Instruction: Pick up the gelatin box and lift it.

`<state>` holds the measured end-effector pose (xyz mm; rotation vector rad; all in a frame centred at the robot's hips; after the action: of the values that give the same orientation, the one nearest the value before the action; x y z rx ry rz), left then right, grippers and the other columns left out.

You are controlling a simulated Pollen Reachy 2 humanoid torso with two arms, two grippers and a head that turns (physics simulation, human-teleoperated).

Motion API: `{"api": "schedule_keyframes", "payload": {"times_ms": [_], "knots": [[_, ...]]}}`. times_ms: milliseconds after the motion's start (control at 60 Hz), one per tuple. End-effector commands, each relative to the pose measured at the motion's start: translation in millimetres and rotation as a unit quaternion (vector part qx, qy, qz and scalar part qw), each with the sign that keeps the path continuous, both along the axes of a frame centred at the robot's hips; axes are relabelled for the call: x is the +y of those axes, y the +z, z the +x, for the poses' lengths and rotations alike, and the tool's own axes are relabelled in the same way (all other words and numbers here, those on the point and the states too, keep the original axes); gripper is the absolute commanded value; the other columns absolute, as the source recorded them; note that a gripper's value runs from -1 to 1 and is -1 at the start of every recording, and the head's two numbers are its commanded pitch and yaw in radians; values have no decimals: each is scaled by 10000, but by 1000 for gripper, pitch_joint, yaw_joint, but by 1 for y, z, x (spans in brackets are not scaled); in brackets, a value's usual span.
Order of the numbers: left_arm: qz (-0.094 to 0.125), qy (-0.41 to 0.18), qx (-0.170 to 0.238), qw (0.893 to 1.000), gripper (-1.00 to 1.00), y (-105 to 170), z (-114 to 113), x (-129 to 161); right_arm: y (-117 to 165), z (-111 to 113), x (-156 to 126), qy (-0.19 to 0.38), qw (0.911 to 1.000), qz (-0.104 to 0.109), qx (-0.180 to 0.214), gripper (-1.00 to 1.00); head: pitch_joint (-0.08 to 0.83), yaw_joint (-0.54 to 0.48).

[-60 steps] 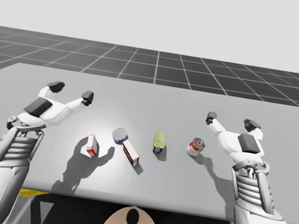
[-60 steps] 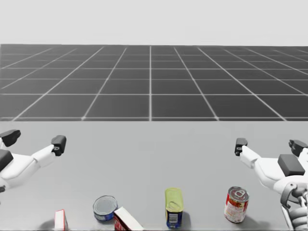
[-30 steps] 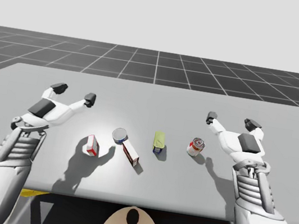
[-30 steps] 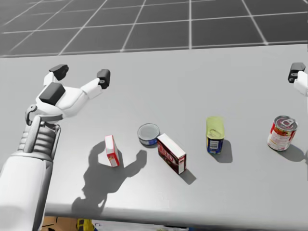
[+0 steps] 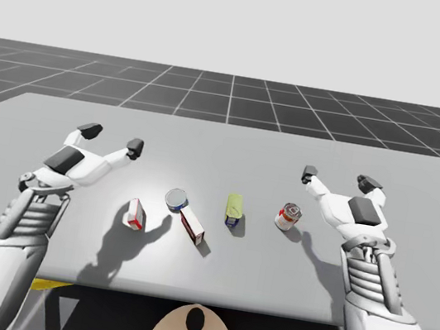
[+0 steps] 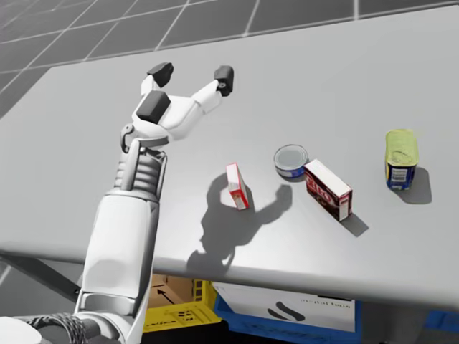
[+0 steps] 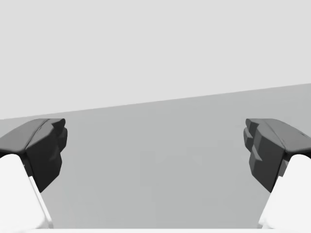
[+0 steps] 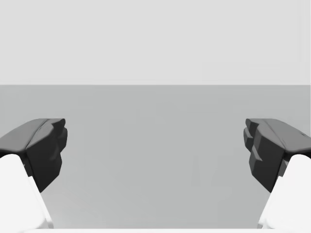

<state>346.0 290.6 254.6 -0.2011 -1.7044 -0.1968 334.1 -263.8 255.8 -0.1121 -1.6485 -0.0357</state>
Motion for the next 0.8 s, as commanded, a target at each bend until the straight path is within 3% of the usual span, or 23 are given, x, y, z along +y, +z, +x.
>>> {"api": "schedule_keyframes", "payload": {"times_ms": [17,100,133,200,250,417,533,667,800], "knots": [[14,-85,-21,10000,-1000,3,-5,-5,-1,0,0,14,10000,-12,24,-1000,706,377],[42,-229,122,9997,-1000,11,-14,-6,-1,0,0,8,10000,-23,17,-1000,703,373],[159,-308,252,9991,-1000,15,-20,-5,-1,0,-1,1,10000,-15,13,-1000,699,369],[86,-372,322,9988,-1000,19,-30,-2,-1,0,-1,-2,10000,-15,16,-1000,697,364],[153,-495,427,9977,-1000,24,-37,2,-2,1,0,-4,10000,-26,26,-1000,699,364],[212,-1270,627,9897,-1000,34,-61,25,-6,3,1,-5,9999,-84,61,-1000,695,367],[421,-2029,806,9750,-1000,19,-70,42,-6,2,1,-3,9999,-84,75,-1000,693,375],[528,-2896,1173,9485,-1000,-8,-80,56,-6,4,0,3,9999,-91,60,-1000,696,377],[623,-3229,1379,9343,-1000,-30,-89,66,-6,4,0,6,9999,-100,53,-1000,701,379]]}}
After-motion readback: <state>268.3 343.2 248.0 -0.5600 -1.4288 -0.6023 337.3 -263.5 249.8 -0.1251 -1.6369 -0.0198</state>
